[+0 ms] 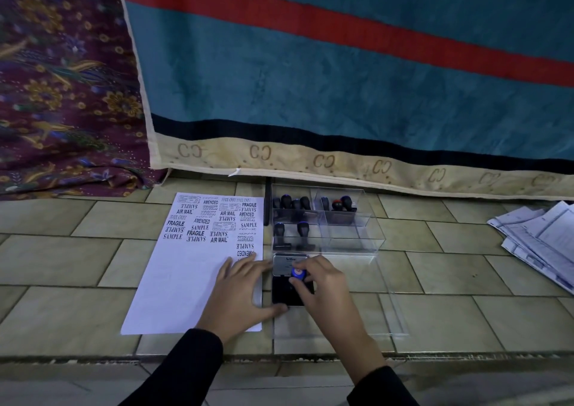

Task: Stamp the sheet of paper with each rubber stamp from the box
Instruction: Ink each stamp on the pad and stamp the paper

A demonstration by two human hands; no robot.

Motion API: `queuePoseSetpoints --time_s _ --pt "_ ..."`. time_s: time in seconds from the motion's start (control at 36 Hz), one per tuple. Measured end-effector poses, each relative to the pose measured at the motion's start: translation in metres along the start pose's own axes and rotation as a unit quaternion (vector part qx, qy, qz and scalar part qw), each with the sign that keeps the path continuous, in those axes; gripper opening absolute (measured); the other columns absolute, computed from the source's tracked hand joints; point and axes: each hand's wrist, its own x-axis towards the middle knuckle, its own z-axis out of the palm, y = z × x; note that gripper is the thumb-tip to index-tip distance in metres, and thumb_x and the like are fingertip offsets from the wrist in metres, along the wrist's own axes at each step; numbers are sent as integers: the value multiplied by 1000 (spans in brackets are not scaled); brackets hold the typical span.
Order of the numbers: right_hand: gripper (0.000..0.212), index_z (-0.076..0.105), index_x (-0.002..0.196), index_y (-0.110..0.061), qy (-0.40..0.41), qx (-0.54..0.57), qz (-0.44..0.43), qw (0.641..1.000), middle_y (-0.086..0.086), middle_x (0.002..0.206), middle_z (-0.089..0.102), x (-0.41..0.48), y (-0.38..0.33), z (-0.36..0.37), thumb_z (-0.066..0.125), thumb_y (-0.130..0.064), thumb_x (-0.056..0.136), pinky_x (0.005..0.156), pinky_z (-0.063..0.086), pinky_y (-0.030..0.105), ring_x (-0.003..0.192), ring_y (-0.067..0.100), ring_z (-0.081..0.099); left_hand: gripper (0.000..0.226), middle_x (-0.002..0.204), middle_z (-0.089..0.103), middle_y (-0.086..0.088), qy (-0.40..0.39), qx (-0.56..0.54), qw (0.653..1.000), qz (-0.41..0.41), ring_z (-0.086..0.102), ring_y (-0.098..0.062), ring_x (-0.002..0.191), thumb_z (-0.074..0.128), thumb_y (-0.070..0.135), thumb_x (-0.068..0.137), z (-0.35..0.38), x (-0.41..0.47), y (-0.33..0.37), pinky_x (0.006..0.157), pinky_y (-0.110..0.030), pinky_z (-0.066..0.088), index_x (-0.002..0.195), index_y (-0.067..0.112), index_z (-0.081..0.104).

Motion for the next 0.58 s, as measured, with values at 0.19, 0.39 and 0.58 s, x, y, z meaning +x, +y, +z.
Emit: queuePoseSetpoints --time_s 0.19,0.39,0.58 --pt "16 67 95 -10 5 -9 -7 1000 1 91 63 1 0 1 71 -12 80 71 40 5 74 4 55 82 137 44 24 -2 7 1000 -2 19 2 137 52 81 63 1 0 -1 117 -33 2 130 35 45" --pt "14 67 93 -10 25 -11 -9 1000 0 90 62 -1 1 3 72 -12 80 70 48 16 75 10 60 82 138 44 23 -3 12 1000 -2 20 2 137 51 82 64 1 0 0 118 -34 2 132 36 43" --pt "12 61 77 -10 20 -11 -4 1000 2 86 63 0 1 5 72 -5 76 65 55 26 70 14 62 83 138 44 22 -6 14 1000 -6 20 0 138 51 82 64 1 0 0 118 -35 2 131 35 44"
